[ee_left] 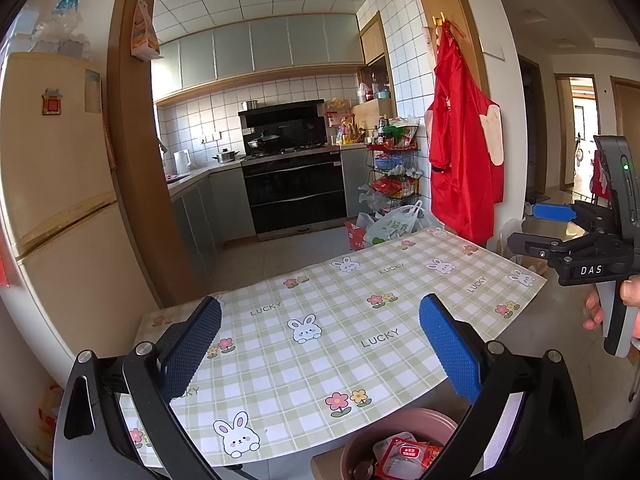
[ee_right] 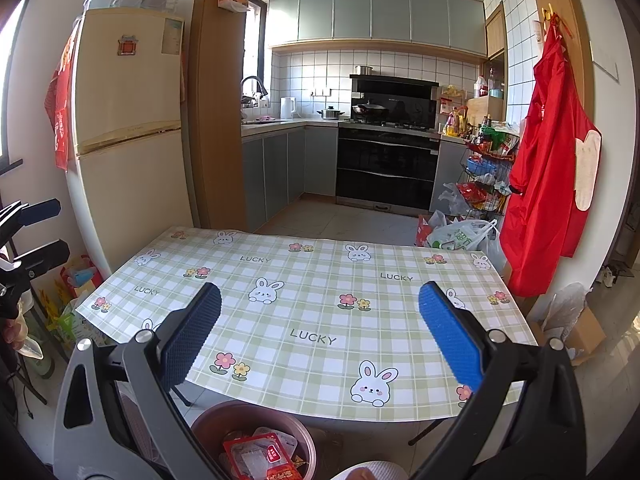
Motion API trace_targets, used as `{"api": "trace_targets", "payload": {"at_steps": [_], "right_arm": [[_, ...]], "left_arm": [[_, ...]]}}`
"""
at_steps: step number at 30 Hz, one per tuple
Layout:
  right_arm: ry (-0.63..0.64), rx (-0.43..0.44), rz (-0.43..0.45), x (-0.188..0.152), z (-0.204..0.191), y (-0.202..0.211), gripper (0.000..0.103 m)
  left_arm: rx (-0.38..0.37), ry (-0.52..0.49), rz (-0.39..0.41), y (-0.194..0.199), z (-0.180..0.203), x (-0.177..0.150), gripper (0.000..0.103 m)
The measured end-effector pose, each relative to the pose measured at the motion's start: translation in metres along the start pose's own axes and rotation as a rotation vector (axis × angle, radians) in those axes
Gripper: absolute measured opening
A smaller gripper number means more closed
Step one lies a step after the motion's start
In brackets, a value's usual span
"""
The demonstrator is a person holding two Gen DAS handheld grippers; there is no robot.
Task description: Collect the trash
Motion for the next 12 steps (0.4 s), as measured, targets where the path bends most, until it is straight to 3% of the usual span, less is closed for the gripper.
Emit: {"api": "trace_targets", "payload": {"at_steps": [12], "right_arm": [[0.001, -0.003, -0.008, -0.0006, 0.0009, -0.0019, 0.098]], "left_arm": [[0.024, 0.005, -0.013, -0.0032, -0.0004, -0.0034, 0.097]]}}
Point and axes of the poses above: each gripper's, at about its wrist camera, not at the fingertips, and y roughly against the way its jaws point, z to its right, x to its top, the point moved 2 cm from there along -y, roughly the way its jaws point, and after that the axes turned 3 degrees about x, right-handed, at the moved point
